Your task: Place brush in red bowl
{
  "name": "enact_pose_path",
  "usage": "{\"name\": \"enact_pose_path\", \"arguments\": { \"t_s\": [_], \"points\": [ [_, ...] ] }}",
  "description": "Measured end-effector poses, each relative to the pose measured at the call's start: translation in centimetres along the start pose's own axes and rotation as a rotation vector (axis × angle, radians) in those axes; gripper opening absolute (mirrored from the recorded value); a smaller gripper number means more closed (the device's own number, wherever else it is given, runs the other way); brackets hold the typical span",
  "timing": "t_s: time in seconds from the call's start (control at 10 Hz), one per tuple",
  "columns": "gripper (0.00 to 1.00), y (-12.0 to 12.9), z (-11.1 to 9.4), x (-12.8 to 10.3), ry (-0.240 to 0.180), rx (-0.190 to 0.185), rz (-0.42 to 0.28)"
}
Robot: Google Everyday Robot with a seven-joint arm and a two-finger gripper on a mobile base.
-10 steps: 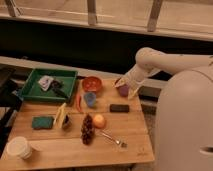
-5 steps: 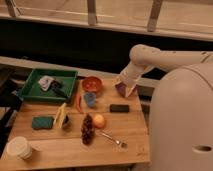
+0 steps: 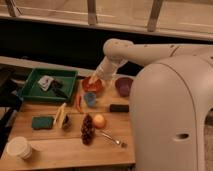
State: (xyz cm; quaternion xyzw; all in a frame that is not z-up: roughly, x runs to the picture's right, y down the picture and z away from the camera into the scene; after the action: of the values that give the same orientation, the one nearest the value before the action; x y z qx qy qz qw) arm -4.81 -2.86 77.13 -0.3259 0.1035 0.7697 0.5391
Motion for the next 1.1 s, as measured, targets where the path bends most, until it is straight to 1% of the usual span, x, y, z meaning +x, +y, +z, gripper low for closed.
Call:
{"name": "enact_pose_path", "arguments": {
  "t_s": [0.1,0.2,0.3,0.4,0.6,0.7,0.8,0.9,1.1],
  "points": [
    [0.63,2.6,0.6,1.3,0.005,-0.020,-0.086],
    [0.63,4.2,0.9,2.0,0.003,-0.033,-0.131],
    [0.63,4.7,1.0,2.4,0.001,-0.034,-0.152],
    [0.63,4.4,0.9,2.3,-0.002,-0.034,-0.148],
    [0.63,4.7,1.0,2.4,-0.001,-0.035,-0.152],
    [0.63,4.7,1.2,2.2,-0.005,-0.041,-0.155],
    [0.63,4.7,2.0,1.9,-0.009,-0.051,-0.160],
    [0.63,5.5,2.7,1.9,-0.013,-0.063,-0.171],
    [0.63,8.9,4.6,0.9,-0.052,-0.101,-0.213]
  ]
}}
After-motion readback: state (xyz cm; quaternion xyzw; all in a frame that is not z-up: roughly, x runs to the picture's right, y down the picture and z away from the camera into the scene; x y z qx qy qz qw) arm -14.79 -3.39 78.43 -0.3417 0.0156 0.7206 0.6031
